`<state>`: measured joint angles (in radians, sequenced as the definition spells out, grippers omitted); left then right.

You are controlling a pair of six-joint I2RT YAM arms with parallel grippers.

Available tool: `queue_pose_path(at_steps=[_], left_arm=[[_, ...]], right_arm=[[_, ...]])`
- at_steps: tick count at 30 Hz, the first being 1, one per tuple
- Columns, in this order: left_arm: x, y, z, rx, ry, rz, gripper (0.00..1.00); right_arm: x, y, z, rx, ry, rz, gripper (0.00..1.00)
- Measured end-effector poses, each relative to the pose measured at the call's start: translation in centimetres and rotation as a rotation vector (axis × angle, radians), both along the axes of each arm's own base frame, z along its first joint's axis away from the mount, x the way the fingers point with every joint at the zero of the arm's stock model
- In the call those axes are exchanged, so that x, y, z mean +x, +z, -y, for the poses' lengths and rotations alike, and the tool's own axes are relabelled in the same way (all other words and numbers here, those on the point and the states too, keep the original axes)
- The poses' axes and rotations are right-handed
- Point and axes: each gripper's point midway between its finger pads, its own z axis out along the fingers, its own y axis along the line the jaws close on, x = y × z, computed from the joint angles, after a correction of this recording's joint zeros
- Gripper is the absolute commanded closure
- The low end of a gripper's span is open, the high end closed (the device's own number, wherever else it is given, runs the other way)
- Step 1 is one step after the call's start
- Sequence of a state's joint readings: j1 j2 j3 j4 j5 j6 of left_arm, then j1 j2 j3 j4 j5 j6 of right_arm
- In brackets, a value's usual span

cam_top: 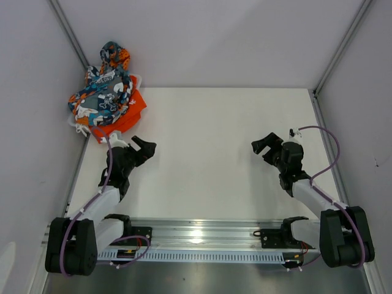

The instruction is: Fold and stack the shorts

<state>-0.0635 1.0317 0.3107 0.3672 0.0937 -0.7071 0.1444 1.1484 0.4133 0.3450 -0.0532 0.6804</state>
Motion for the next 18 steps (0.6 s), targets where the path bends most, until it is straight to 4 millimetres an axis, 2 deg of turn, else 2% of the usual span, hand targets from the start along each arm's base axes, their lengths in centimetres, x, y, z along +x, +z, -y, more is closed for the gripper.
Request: queue_pose_path(at_steps=[12, 15, 18], left_arm=[[-0.5, 1.2, -0.5, 0.014, 0.020, 0.033, 0.01], [-1.1, 1.6, -1.7, 0.031, 0.083, 0.020, 0.01], [-1.4, 2.6, -3.7, 0.021, 0.189, -0.007, 0.01]], right_arm=[[0.1, 1.0, -0.6, 0.005, 0.018, 0.045, 0.01], [0.1, 1.0, -0.6, 0.004, 0.018, 0.046, 0.01], [0.1, 1.0, -0.7, 0.003, 0.021, 0.045, 0.01]])
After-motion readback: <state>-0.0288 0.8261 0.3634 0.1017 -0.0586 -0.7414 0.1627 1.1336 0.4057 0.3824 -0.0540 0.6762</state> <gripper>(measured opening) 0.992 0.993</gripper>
